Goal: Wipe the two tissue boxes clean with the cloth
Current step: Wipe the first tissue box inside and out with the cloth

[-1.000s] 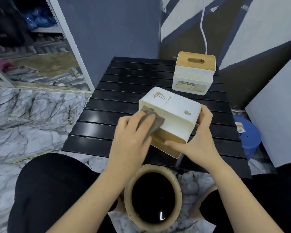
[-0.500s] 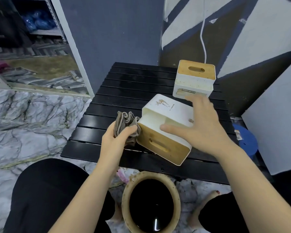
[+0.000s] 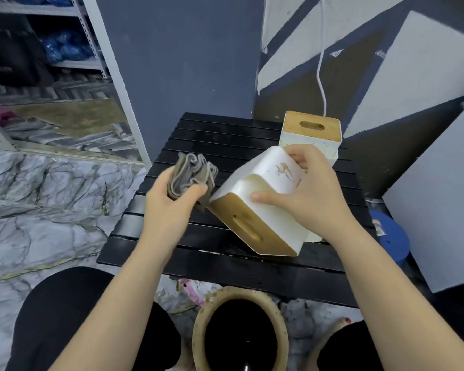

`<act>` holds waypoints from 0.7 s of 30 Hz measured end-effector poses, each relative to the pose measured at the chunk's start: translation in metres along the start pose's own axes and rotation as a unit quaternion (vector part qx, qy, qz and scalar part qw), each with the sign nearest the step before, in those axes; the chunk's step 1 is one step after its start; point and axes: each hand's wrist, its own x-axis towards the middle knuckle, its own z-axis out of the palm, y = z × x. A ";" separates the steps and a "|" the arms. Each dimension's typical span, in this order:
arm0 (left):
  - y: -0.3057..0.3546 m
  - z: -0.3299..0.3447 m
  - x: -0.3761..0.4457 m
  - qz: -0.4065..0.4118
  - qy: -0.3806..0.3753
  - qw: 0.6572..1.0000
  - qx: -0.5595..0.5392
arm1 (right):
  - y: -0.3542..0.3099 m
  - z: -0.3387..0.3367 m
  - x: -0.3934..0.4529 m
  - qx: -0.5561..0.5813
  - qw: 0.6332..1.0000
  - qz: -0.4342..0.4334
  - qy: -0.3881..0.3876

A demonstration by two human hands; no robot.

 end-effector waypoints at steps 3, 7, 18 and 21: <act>0.025 0.010 0.005 0.098 -0.005 0.995 0.036 | 0.014 0.000 -0.016 0.110 0.994 0.013 0.016; 0.039 0.033 -0.002 0.202 -0.105 0.953 0.199 | 0.040 0.012 -0.035 0.199 0.979 0.021 0.030; 0.045 0.067 -0.017 0.225 -0.166 0.891 0.357 | 0.072 0.007 -0.061 0.240 0.970 0.048 0.011; 0.035 0.076 -0.025 0.251 -0.188 0.859 0.405 | 0.067 0.011 -0.069 0.233 0.970 0.057 -0.050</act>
